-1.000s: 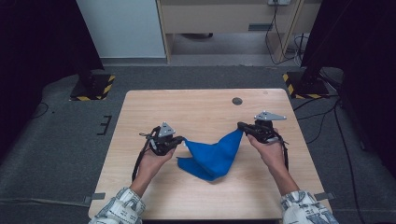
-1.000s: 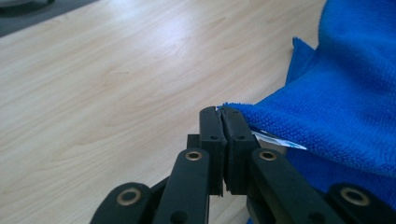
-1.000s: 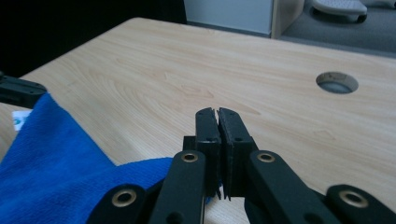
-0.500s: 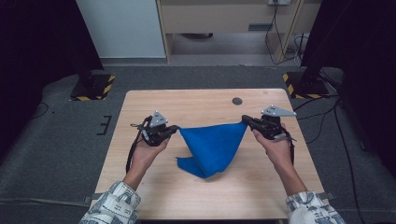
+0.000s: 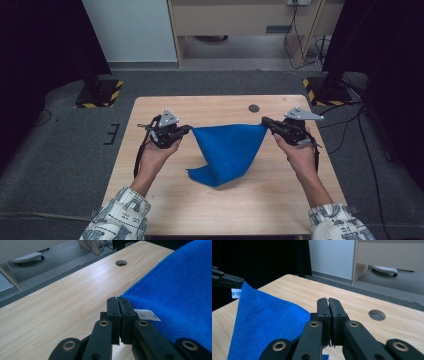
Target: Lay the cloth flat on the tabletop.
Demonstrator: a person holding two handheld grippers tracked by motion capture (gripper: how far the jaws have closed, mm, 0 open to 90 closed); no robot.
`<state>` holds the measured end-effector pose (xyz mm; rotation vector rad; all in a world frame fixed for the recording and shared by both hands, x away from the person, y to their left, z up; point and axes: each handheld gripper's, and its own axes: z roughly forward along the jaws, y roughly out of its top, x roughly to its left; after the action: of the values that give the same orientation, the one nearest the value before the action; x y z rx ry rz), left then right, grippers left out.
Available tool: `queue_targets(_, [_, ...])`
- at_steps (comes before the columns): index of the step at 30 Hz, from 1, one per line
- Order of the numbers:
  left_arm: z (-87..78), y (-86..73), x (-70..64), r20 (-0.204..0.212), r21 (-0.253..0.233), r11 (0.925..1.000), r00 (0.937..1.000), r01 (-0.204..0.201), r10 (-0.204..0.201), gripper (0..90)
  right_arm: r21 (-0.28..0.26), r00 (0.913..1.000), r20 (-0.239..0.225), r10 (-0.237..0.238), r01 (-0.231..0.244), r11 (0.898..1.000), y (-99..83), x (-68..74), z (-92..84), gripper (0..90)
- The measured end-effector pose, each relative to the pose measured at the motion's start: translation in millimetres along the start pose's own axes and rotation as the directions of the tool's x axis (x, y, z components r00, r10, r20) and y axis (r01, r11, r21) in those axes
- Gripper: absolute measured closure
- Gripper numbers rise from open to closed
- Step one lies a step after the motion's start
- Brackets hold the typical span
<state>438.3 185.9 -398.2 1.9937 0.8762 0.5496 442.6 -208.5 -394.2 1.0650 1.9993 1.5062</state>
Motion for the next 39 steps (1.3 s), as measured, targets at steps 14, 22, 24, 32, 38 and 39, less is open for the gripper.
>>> queue_targets(14, [-8.9, 10.6, 0.7, -0.005, -0.016, 0.9998, 0.9999, -0.010, 0.010, 88.0, -0.036, 0.9998, 0.001, -0.018, 0.018, 0.999, 12.5, 5.8, -8.4, 88.2])
queue_targets(22, [-11.9, 13.2, -6.9, 0.006, -0.020, 0.9993, 0.9995, -0.032, 0.032, 88.0, -0.040, 0.9998, 0.009, -0.016, 0.016, 0.999, 7.3, 4.5, -16.5, 88.2])
queue_targets(24, [-12.9, 14.0, -8.3, 0.011, -0.024, 0.9992, 0.9994, -0.031, 0.031, 88.0, -0.044, 0.9998, 0.010, -0.019, 0.019, 0.999, 6.1, 4.0, -20.8, 88.2])
queue_targets(32, [-20.7, 14.0, -20.5, 0.044, -0.022, 0.9978, 0.9970, -0.062, 0.063, 88.0, -0.055, 0.9997, 0.011, -0.020, 0.020, 0.998, 1.6, 8.5, -35.8, 88.3])
queue_targets(38, [-28.8, 16.7, -28.4, 0.062, -0.036, 0.9961, 0.9946, -0.081, 0.083, 88.0, -0.085, 0.9997, 0.012, -0.023, 0.024, 0.996, 1.8, 12.0, -48.2, 88.3])
queue_targets(39, [-30.3, 17.4, -29.5, 0.064, -0.037, 0.9959, 0.9943, -0.083, 0.085, 88.0, -0.084, 0.9996, 0.011, -0.026, 0.027, 0.996, 2.3, 12.6, -50.3, 88.3])
